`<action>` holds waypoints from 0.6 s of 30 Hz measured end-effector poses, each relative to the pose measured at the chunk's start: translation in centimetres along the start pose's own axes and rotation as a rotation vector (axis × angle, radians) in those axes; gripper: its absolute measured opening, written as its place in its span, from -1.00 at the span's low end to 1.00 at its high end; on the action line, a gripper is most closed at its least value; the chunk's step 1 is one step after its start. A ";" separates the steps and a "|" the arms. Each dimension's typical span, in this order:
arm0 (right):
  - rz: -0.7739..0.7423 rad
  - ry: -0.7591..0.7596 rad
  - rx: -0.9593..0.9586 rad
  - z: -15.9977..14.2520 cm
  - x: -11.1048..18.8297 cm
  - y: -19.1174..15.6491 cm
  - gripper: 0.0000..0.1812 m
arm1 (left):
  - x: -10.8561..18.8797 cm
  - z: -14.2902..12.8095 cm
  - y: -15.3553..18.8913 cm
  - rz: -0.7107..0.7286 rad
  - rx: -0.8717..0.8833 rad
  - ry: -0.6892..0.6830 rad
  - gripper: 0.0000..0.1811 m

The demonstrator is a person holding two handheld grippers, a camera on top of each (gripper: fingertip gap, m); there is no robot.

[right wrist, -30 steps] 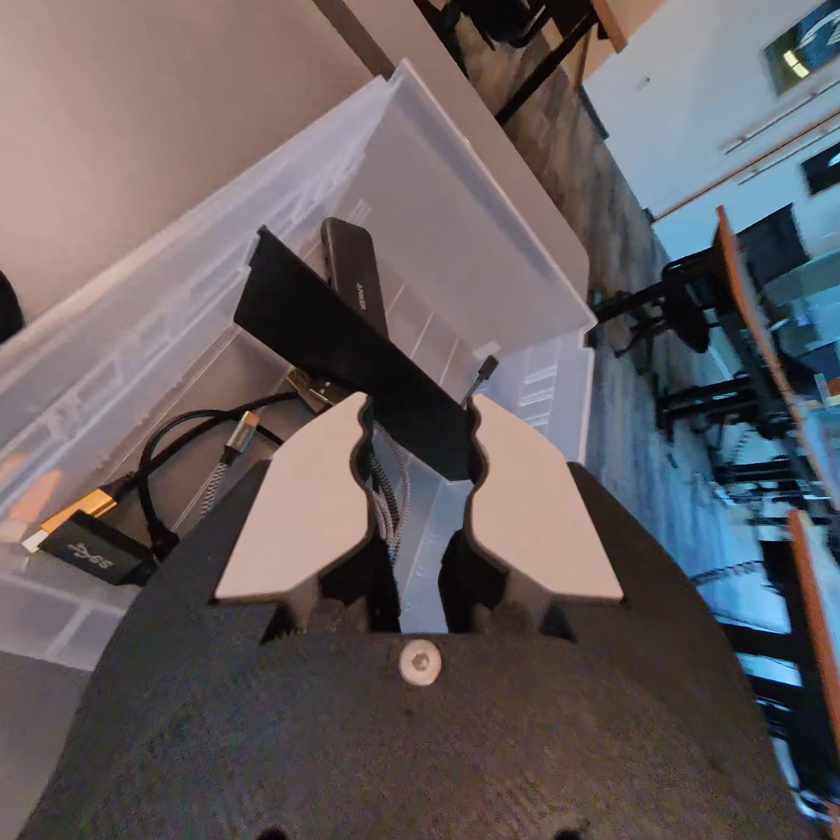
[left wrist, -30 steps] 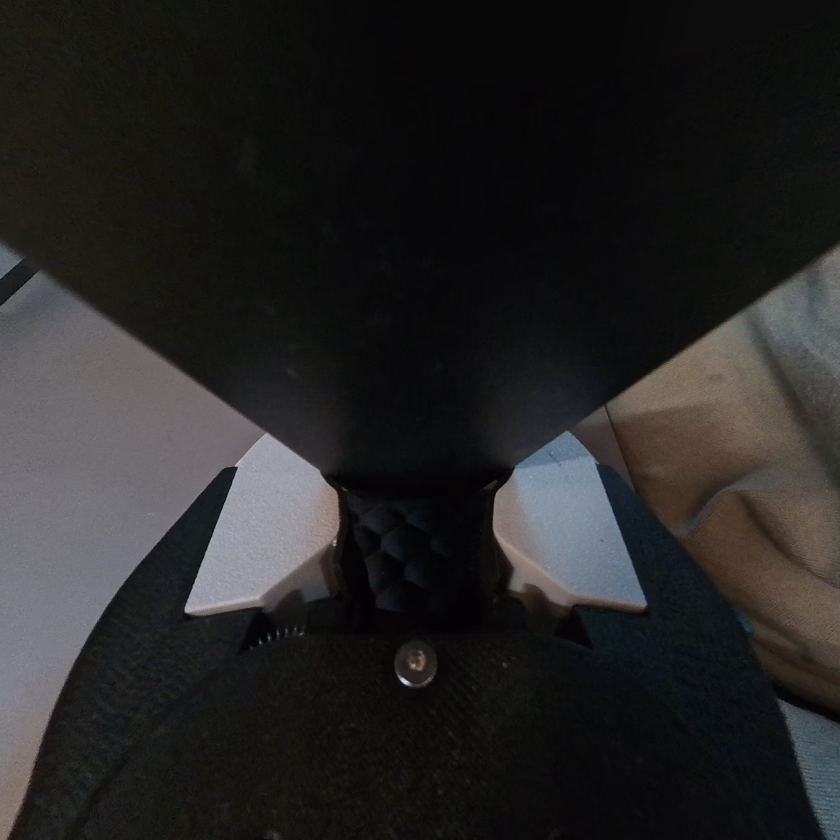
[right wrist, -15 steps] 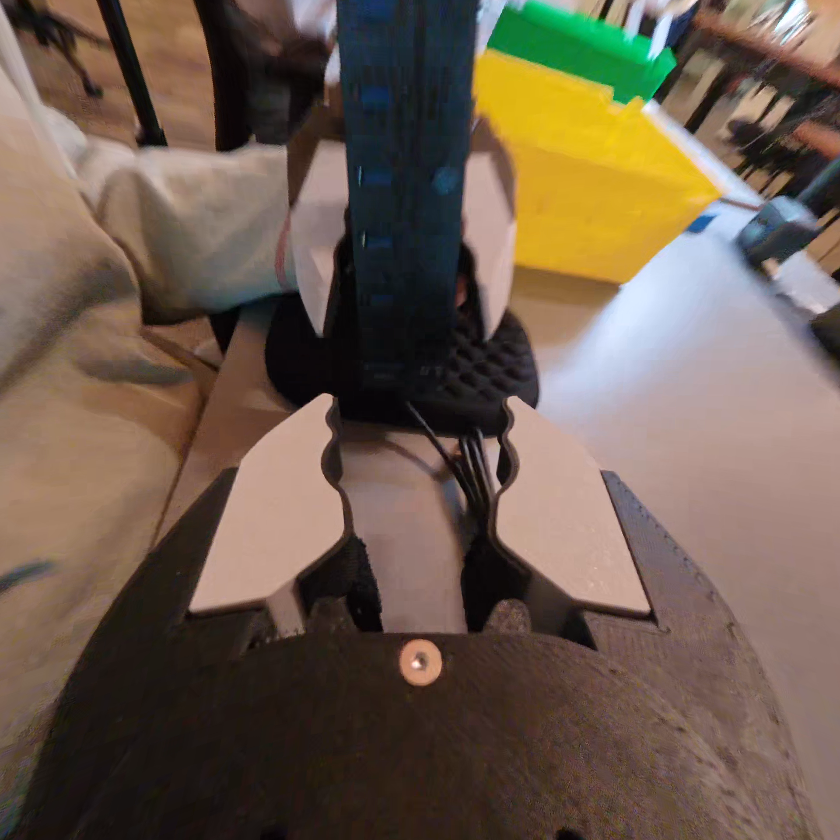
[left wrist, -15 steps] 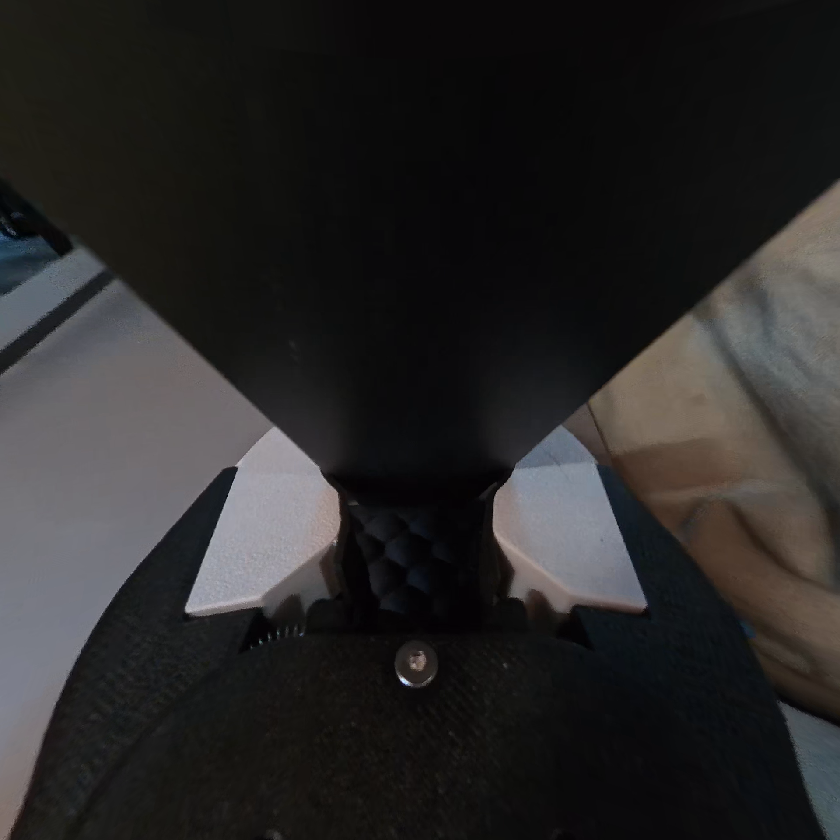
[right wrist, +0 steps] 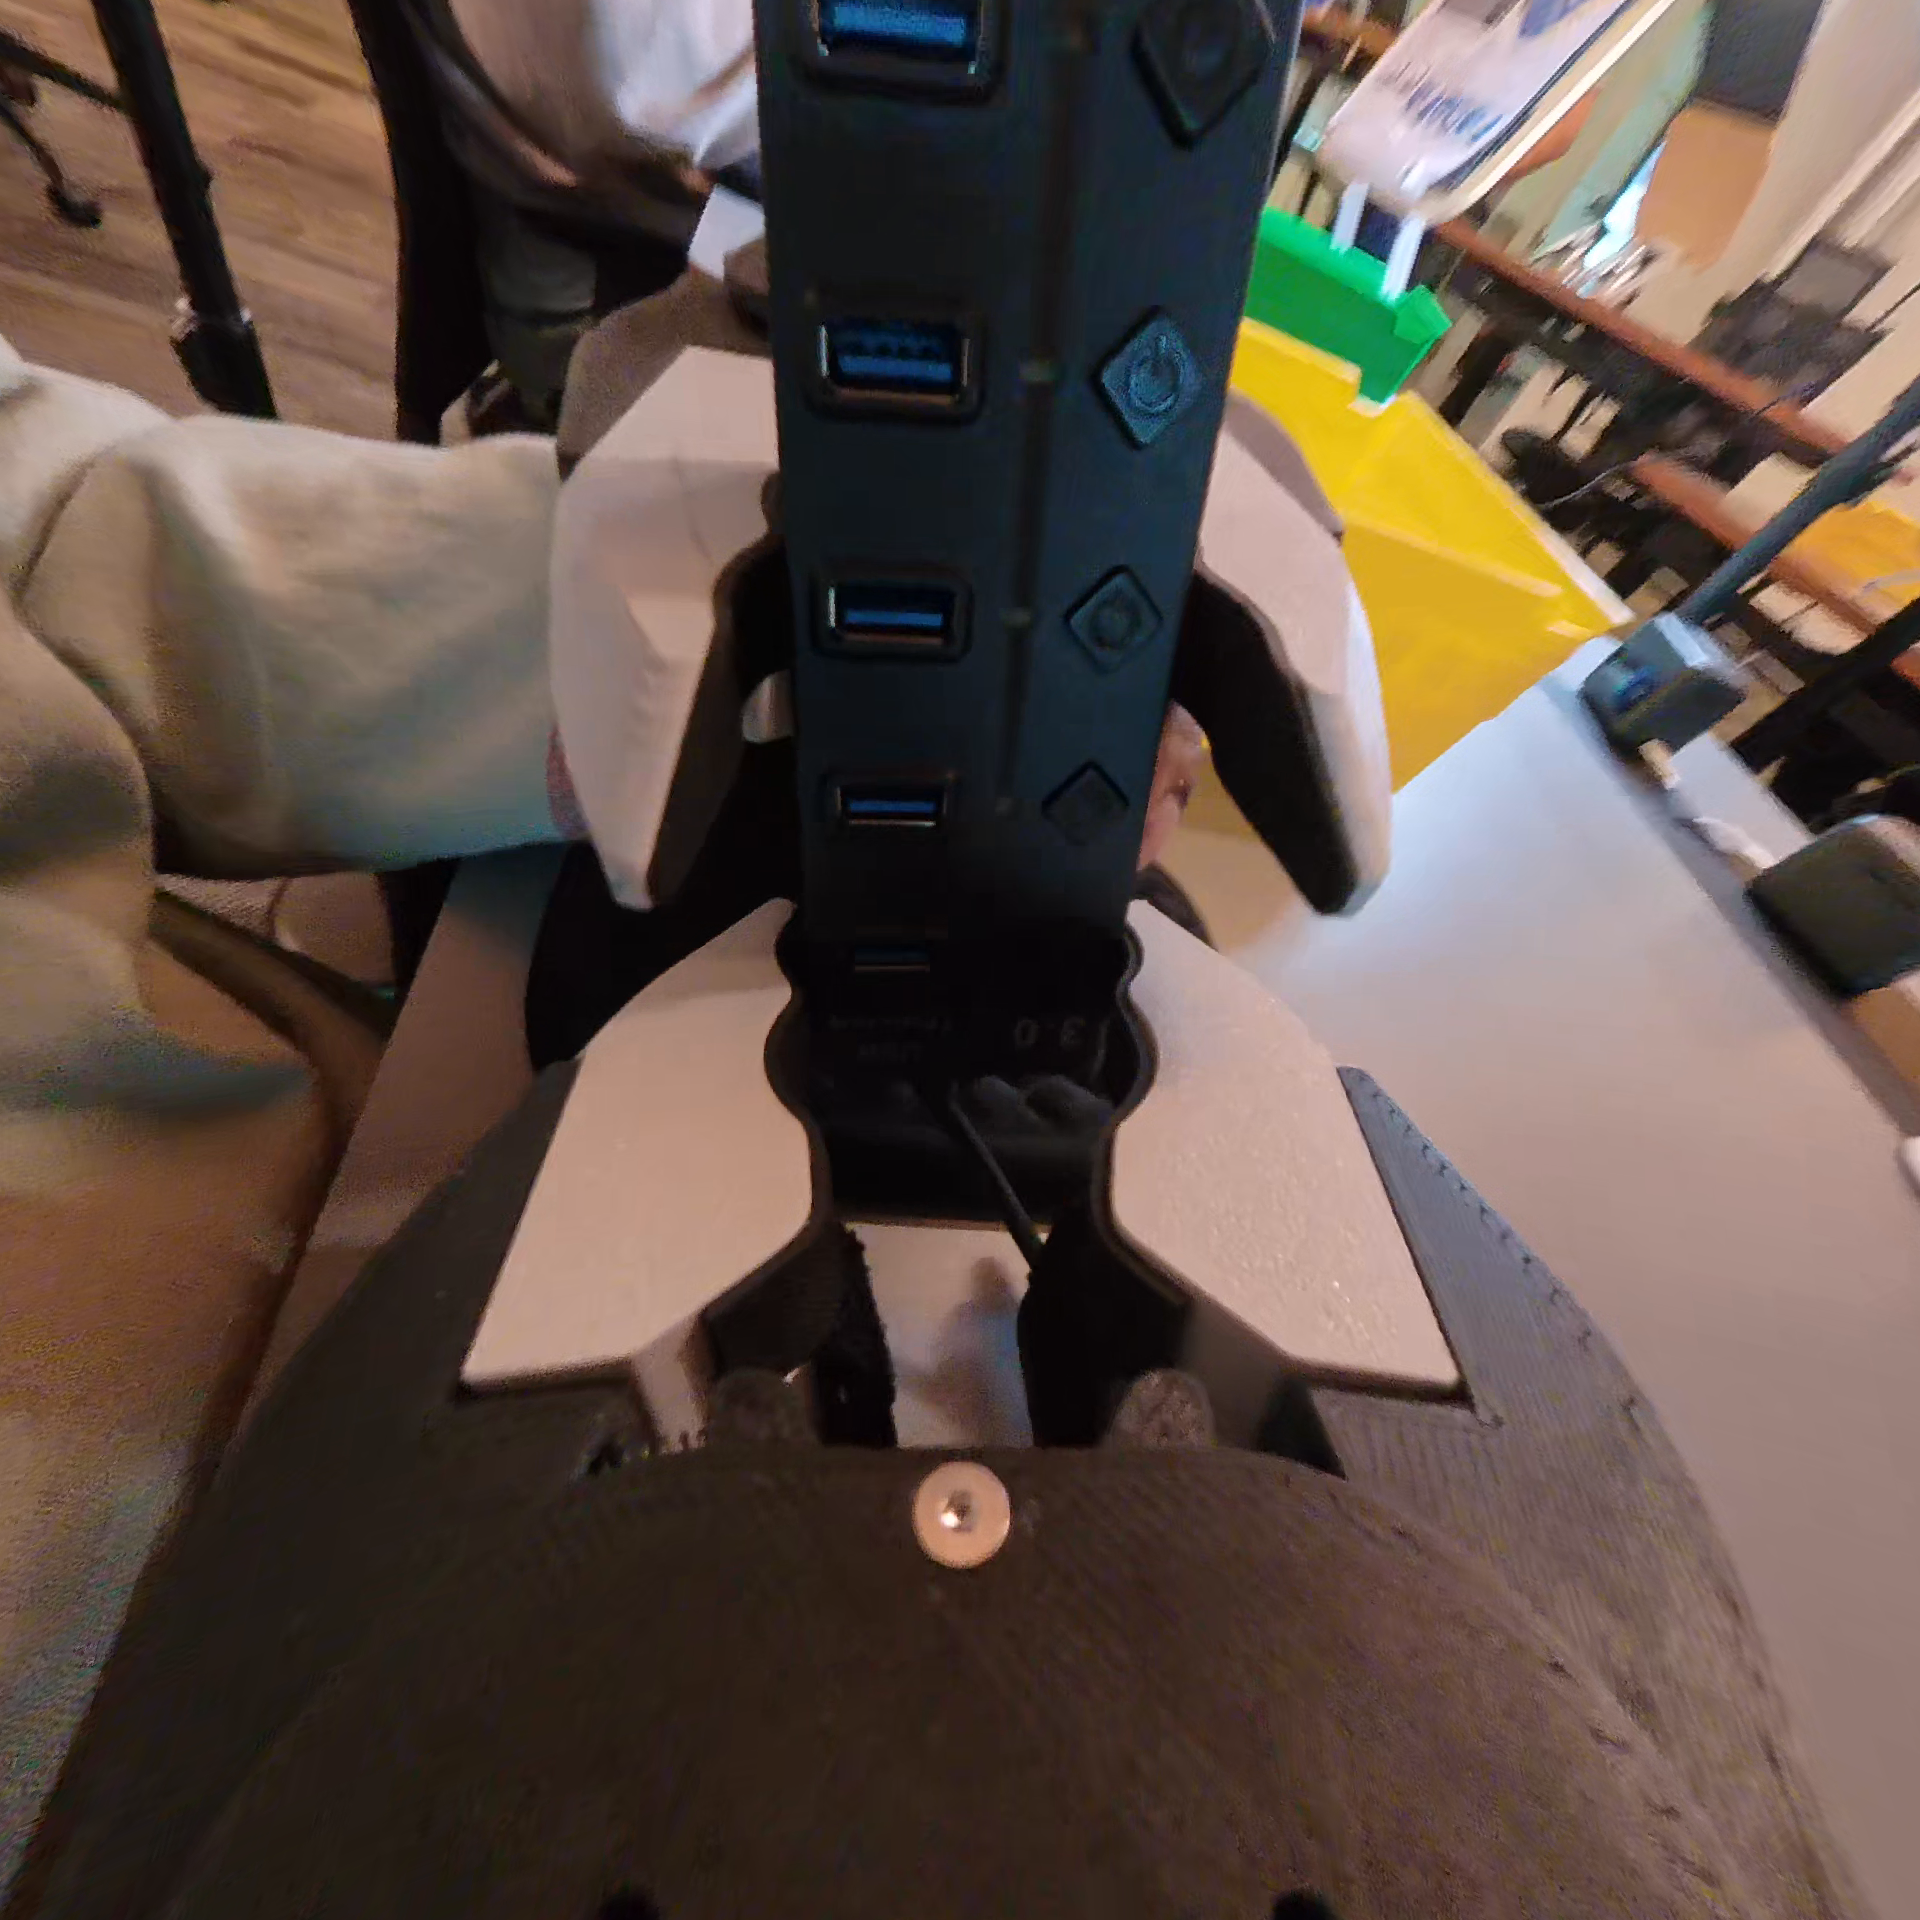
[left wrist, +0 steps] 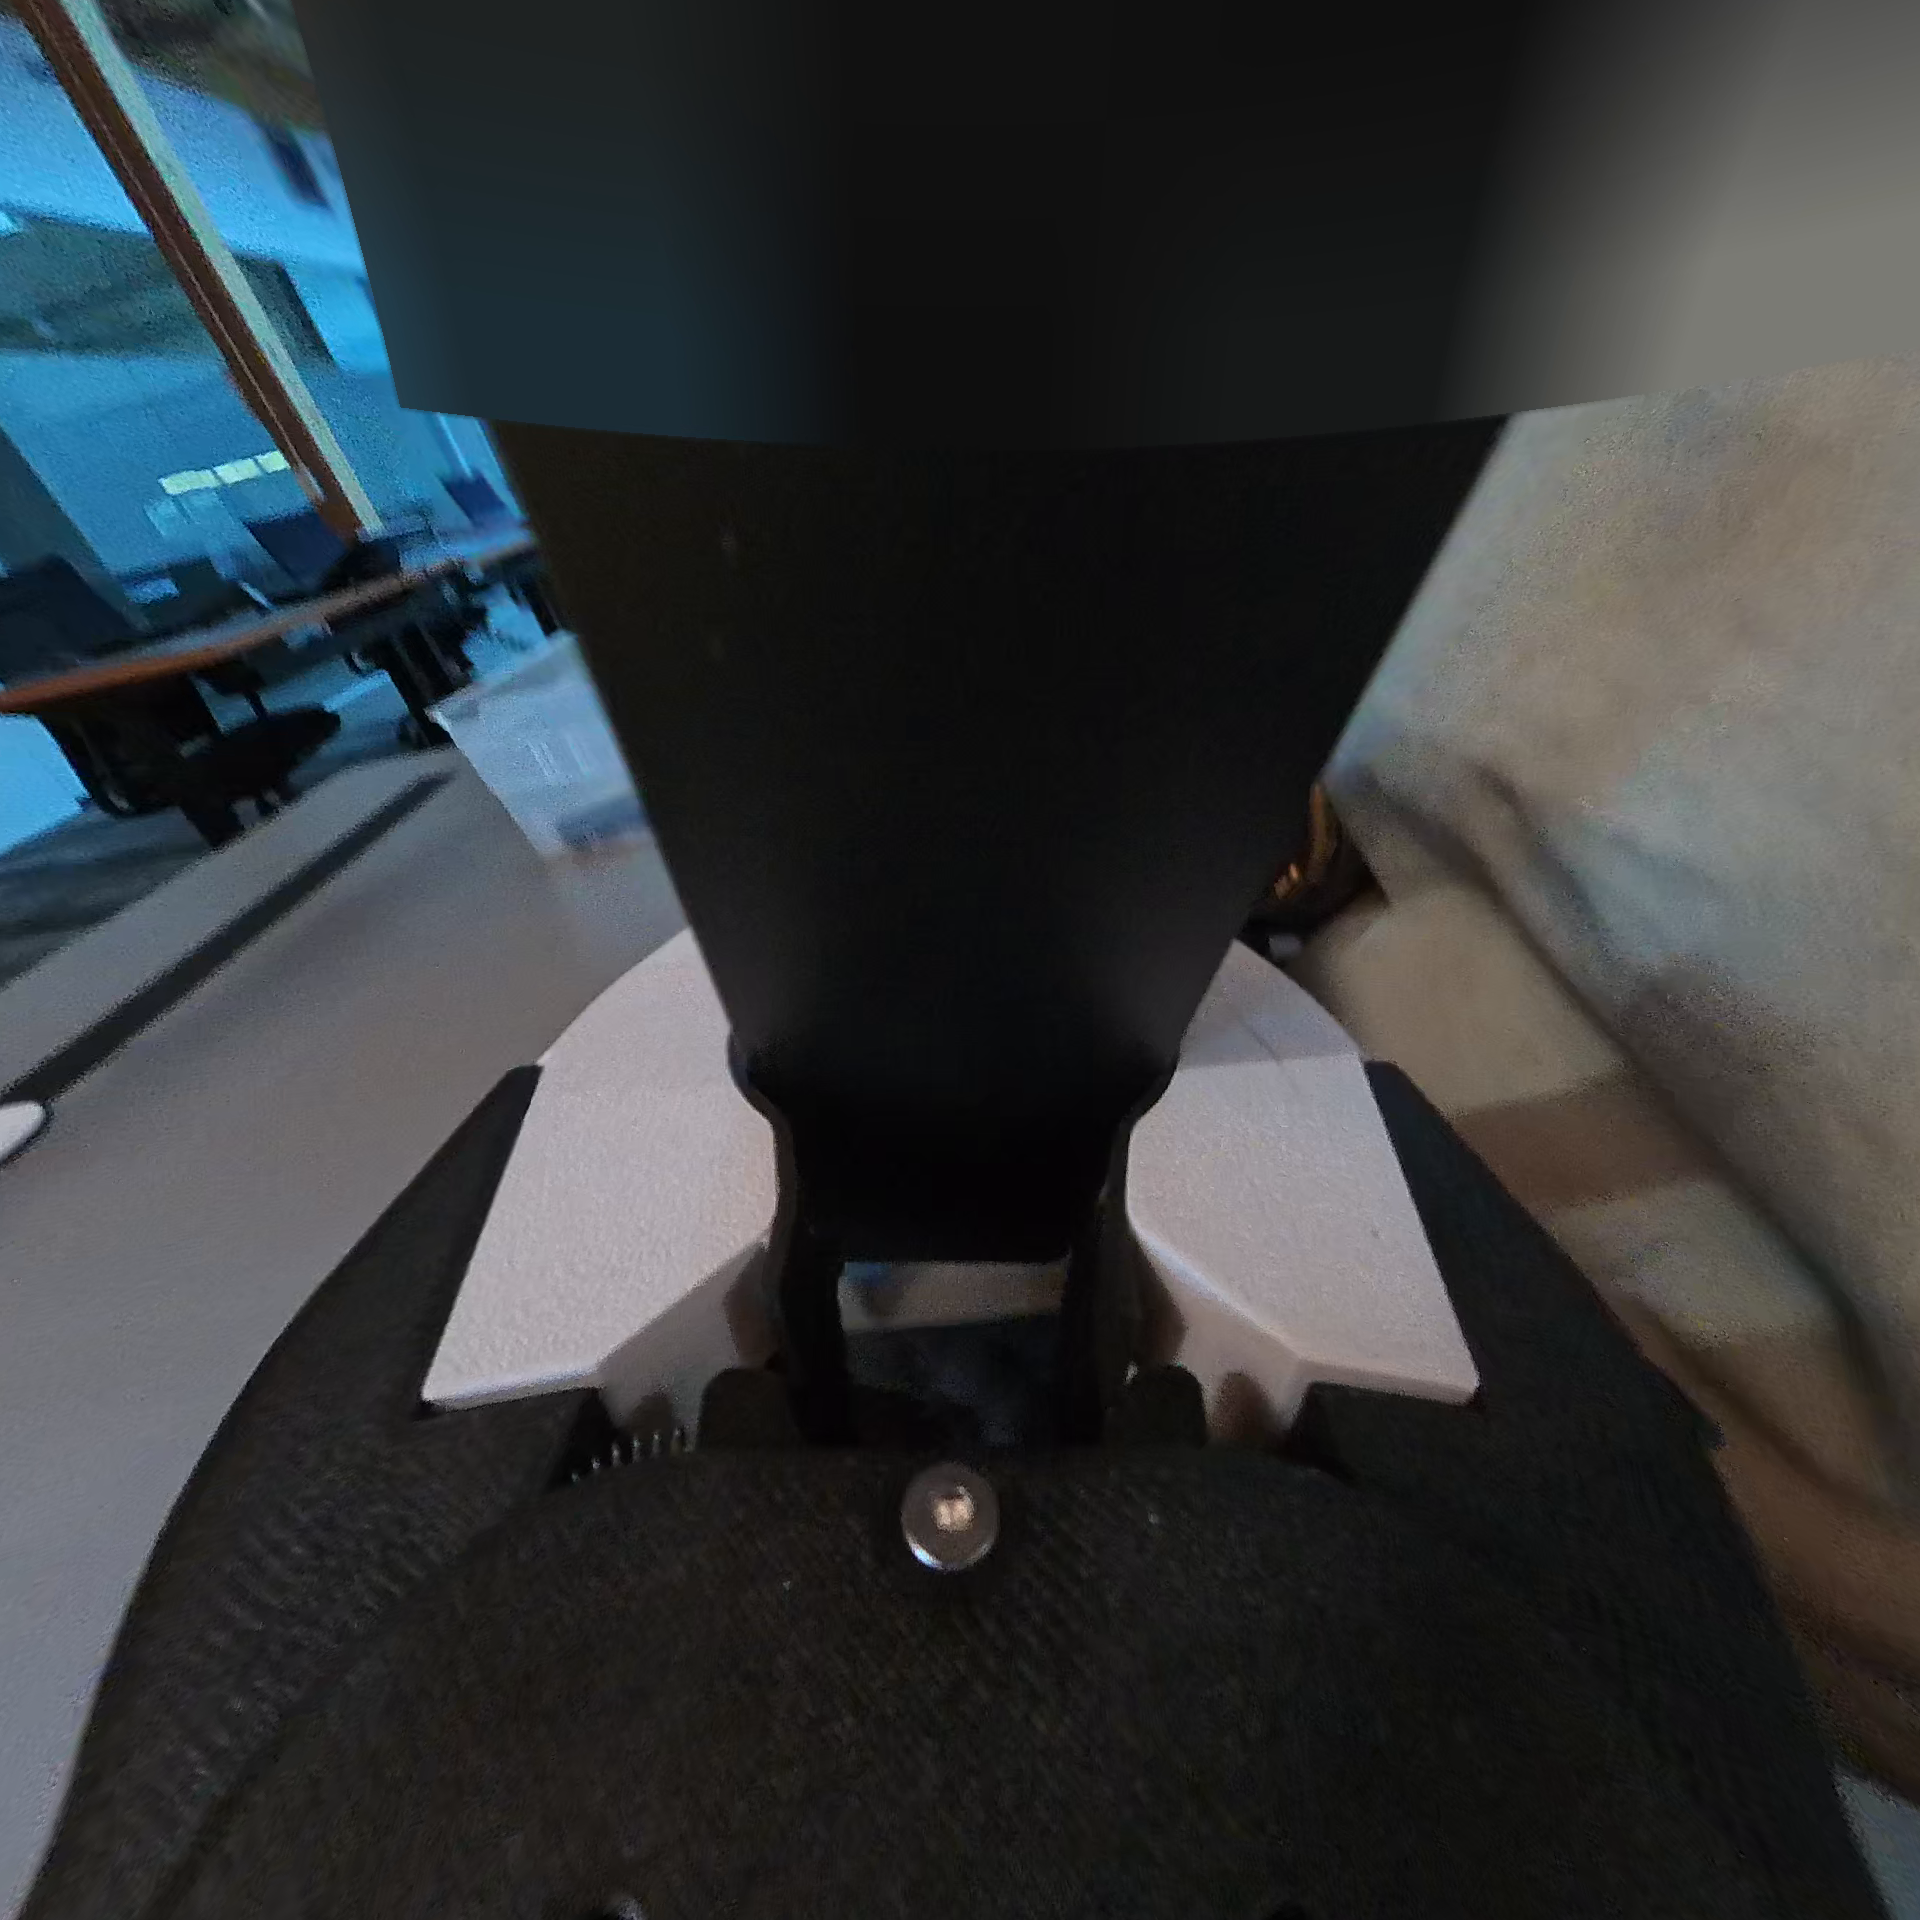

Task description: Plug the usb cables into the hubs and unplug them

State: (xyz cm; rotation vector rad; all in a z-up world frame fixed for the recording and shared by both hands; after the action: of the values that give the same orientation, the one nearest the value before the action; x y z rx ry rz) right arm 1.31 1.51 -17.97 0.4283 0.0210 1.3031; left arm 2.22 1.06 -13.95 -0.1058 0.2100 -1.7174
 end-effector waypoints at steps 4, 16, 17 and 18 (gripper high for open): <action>-0.102 0.079 0.072 1.4 1.7 1.2 -0.40 | -0.6 1.8 -0.9 0.075 -0.003 0.163 -0.25; -0.393 0.460 0.090 10.4 14.8 9.8 -0.41 | 2.4 2.1 -5.3 0.433 -0.001 0.247 -0.43; -0.419 0.477 0.103 11.4 16.3 10.6 -0.41 | 2.4 1.8 -5.5 0.452 -0.011 0.224 -0.45; -0.449 0.488 0.121 12.4 17.8 11.5 -0.40 | 2.3 1.5 -5.6 0.468 -0.017 0.200 -0.46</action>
State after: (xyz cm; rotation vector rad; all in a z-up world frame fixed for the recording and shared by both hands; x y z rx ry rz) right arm -1.29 16.72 1.09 0.1822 0.5768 0.9361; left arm -3.32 -0.54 -11.44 0.0983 0.3672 -1.2581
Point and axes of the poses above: each gripper's, where its closed fingertips meet, x back along the fingers, z out of its top, y = z × x across the jaws, the point moved 3 cm from there along x, back along the fingers, and after that the axes turned 5 degrees about y, right-handed, at the moved point
